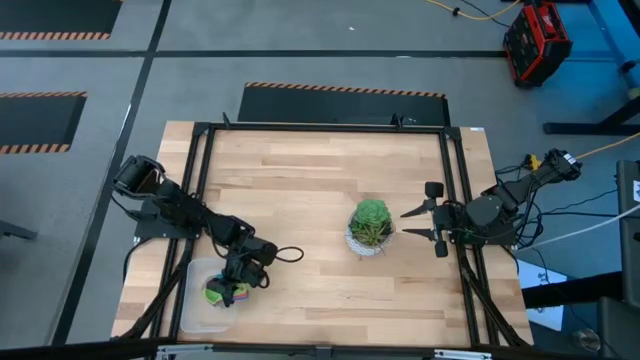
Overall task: Nest measuring cups in basket
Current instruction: Put the stacked measuring cup into the transparent bin
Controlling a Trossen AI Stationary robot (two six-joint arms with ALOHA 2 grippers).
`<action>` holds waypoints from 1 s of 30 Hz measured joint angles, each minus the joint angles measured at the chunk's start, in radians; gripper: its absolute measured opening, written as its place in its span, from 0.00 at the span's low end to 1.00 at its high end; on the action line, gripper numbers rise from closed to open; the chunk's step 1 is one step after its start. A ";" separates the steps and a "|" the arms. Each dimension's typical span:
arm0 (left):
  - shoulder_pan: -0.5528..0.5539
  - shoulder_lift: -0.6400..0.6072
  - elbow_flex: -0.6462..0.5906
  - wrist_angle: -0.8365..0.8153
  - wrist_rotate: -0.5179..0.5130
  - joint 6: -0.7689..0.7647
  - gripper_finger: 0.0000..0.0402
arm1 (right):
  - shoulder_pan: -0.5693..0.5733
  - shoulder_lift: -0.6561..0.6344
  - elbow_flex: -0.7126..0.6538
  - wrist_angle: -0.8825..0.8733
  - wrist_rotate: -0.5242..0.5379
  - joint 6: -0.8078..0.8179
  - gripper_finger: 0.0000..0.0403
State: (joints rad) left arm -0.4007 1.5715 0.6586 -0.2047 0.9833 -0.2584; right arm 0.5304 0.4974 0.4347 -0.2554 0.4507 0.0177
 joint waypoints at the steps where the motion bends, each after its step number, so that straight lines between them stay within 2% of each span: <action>1: 0.000 0.000 0.000 0.000 0.000 0.000 0.24 | 0.000 0.000 0.000 0.000 0.000 0.000 0.43; 9: 0.001 0.000 0.000 -0.001 -0.018 -0.125 0.24 | 0.000 0.000 0.000 0.000 0.000 0.000 0.43; 26: 0.001 0.000 0.000 -0.003 -0.034 -0.132 0.24 | 0.000 0.000 0.000 0.000 0.000 0.000 0.43; 30: 0.001 0.000 -0.002 0.039 -0.016 -0.133 0.24 | 0.000 0.000 0.000 0.000 0.000 0.000 0.43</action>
State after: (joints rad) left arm -0.3996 1.5719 0.6567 -0.1657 0.9673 -0.3914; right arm 0.5302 0.4976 0.4347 -0.2554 0.4507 0.0177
